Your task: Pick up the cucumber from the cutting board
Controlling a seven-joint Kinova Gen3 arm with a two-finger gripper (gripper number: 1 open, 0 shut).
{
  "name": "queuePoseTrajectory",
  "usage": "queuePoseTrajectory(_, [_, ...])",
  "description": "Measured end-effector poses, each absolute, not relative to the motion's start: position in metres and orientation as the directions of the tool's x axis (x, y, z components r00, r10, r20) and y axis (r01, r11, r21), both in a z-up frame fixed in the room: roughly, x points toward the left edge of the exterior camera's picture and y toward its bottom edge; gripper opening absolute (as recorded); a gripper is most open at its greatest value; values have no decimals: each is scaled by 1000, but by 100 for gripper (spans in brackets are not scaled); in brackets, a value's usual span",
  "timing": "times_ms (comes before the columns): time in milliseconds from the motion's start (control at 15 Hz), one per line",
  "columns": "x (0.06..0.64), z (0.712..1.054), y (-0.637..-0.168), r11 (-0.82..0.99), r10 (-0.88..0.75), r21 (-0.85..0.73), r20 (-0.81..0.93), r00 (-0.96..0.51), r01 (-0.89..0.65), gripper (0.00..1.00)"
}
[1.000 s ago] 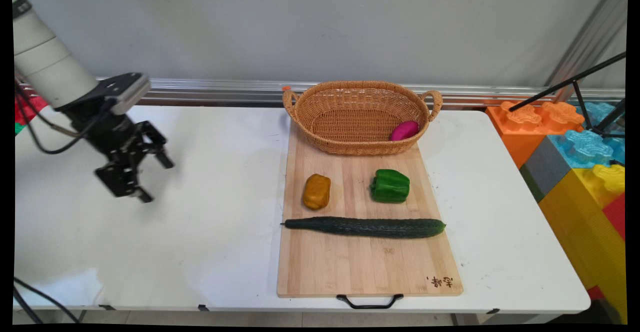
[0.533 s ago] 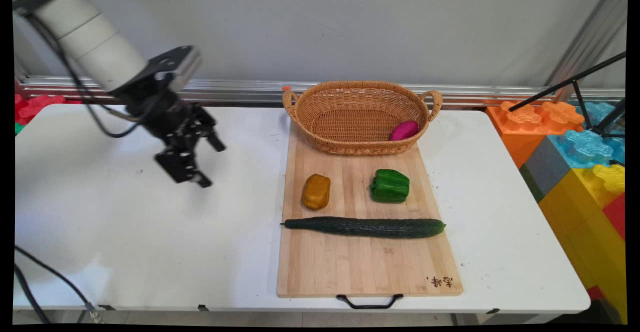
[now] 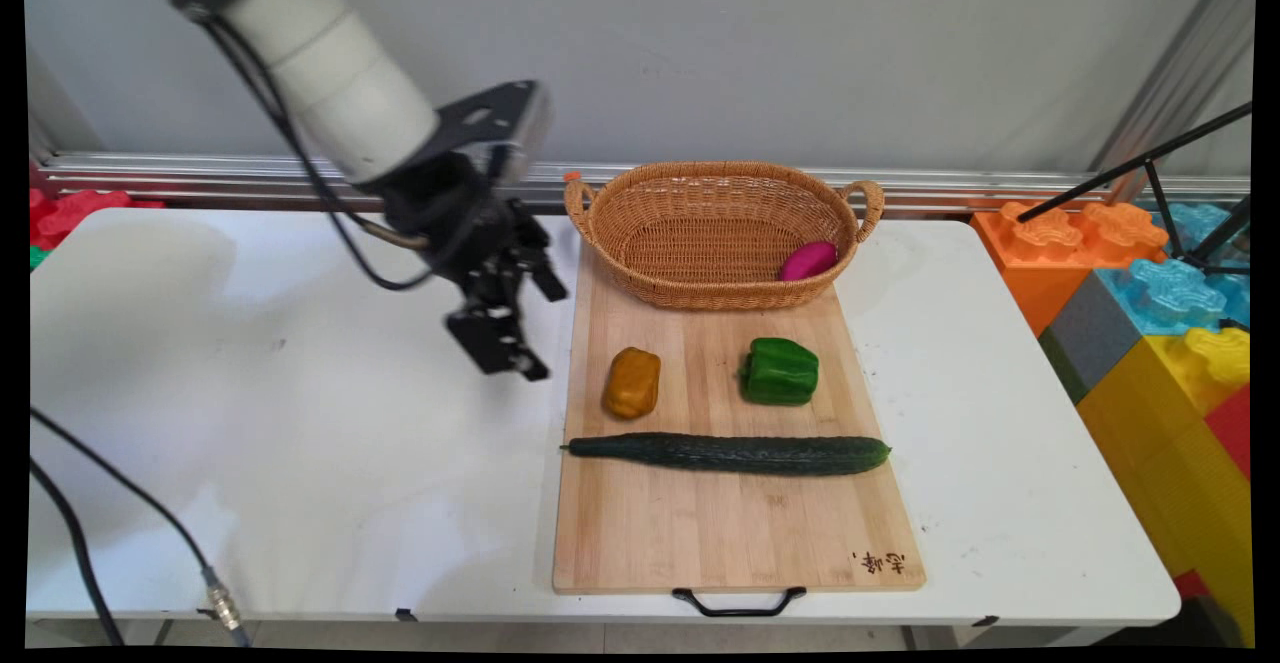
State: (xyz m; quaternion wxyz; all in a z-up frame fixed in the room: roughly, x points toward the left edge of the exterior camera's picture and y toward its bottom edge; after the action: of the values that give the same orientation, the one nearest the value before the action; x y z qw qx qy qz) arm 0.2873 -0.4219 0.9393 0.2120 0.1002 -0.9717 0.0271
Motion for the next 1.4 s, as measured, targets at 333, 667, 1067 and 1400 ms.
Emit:
queuePoseTrajectory(333, [232,917,-420,976,-195,-10,422,-886,-219,100])
queuePoseTrajectory(667, [191,873,-420,975,-197,-12,424,-884,-223,100])
queuePoseTrajectory(1067, [164,818,-427,968,-212,-31,427,-879,-248,100])
queuePoseTrajectory(1400, [155,789,-433,964,-221,-40,430,-876,-263,100])
